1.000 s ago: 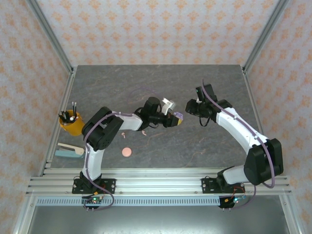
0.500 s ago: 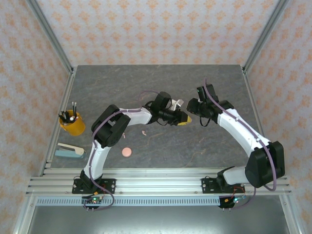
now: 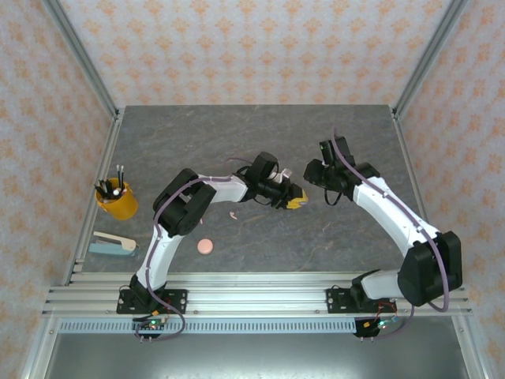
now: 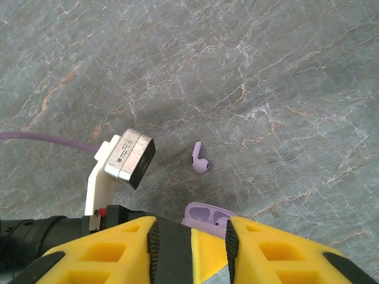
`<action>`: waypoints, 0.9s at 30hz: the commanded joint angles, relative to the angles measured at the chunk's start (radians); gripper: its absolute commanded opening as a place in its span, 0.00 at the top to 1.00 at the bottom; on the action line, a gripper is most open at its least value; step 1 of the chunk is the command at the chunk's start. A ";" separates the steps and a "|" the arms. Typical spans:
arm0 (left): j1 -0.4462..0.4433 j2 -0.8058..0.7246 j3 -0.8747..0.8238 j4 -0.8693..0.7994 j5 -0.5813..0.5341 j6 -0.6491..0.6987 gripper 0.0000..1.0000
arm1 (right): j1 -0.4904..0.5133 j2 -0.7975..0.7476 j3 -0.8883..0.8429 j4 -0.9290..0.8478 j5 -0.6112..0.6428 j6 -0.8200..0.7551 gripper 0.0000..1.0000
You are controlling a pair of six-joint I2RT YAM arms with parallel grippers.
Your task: Insert the wireless bluetooth earbuds into the charging case
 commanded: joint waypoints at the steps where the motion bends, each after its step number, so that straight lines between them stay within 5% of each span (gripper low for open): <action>1: 0.007 -0.043 0.036 -0.046 -0.002 0.029 1.00 | -0.004 -0.035 0.029 -0.030 0.052 0.009 0.63; 8: 0.032 -0.202 0.138 -0.451 -0.156 0.465 1.00 | -0.016 -0.025 0.049 -0.056 0.127 0.063 0.59; 14: 0.113 -0.362 0.050 -0.407 -0.266 0.592 1.00 | -0.055 0.054 0.105 -0.062 0.089 0.069 0.55; 21: 0.118 -0.487 0.011 -0.457 -0.504 0.895 1.00 | -0.056 0.257 0.204 -0.122 -0.034 -0.009 0.55; 27: 0.117 -0.516 -0.038 -0.378 -0.608 0.931 1.00 | -0.025 0.426 0.227 -0.079 -0.117 -0.028 0.56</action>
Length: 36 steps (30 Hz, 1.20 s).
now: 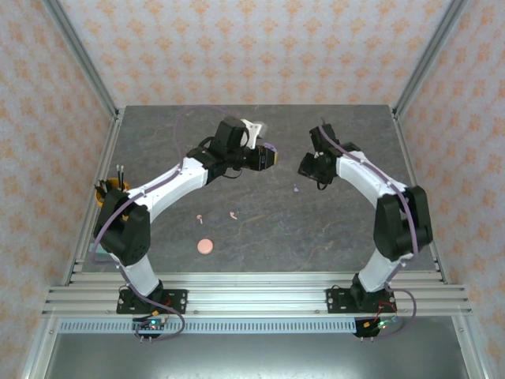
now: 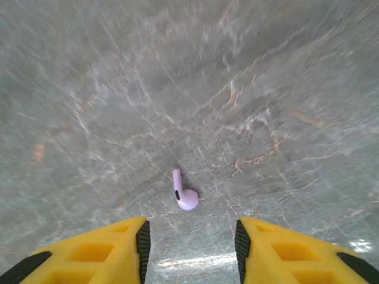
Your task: Insert the wireless bluetooth earbuds into the charging case
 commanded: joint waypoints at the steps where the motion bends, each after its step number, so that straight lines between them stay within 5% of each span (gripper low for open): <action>1: 0.000 -0.016 -0.028 0.047 -0.123 0.070 1.00 | 0.028 0.064 0.028 0.002 -0.043 -0.025 0.56; 18: 0.002 -0.012 -0.101 0.194 -0.224 0.004 1.00 | 0.073 0.321 0.174 0.037 -0.057 -0.045 0.56; 36: 0.002 -0.031 -0.127 0.209 -0.235 -0.011 1.00 | 0.138 0.220 0.080 0.009 -0.149 -0.093 0.60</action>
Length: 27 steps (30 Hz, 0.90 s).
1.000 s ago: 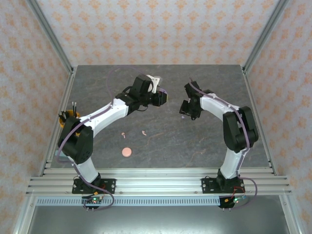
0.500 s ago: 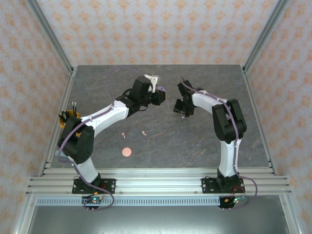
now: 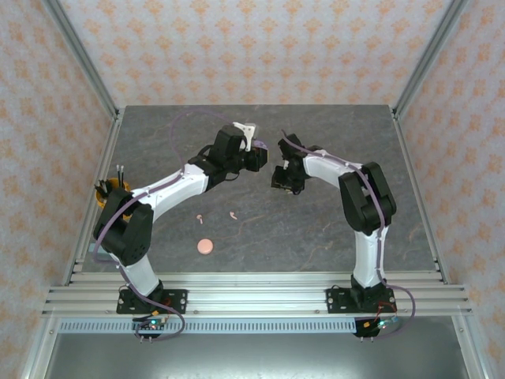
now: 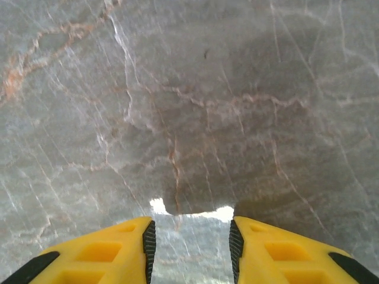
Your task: Insert the wireless bluetooth earbuds into the charging case
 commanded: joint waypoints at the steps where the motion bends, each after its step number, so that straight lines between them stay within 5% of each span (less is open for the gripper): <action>1: 0.002 -0.029 -0.014 0.040 -0.029 -0.018 1.00 | 0.004 -0.085 -0.038 -0.047 -0.011 -0.010 0.60; 12: 0.002 -0.028 -0.013 0.045 -0.023 -0.028 1.00 | -0.017 -0.185 0.002 -0.175 0.236 0.194 0.57; 27: 0.001 -0.028 -0.031 0.054 0.006 0.000 1.00 | -0.008 0.024 0.165 -0.287 0.188 0.048 0.58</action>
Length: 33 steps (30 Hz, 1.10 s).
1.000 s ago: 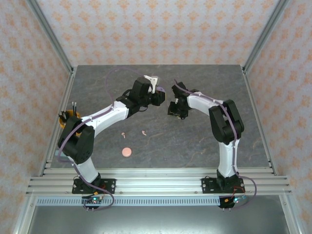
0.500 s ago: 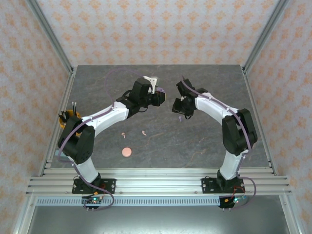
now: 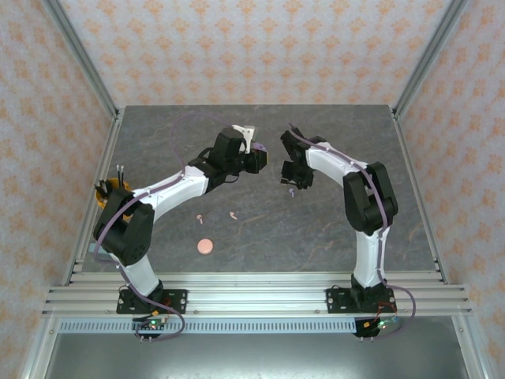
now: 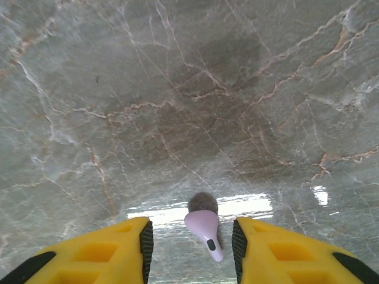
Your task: Insert the wireless bluetooth earbuds into the charging case
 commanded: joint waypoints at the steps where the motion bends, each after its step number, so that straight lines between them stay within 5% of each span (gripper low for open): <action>1: 0.001 -0.026 -0.002 0.028 -0.001 0.018 1.00 | 0.013 0.021 0.041 -0.065 0.020 -0.051 0.58; 33: 0.002 -0.009 -0.002 0.025 0.003 0.017 1.00 | 0.037 0.135 0.086 -0.114 0.095 -0.164 0.65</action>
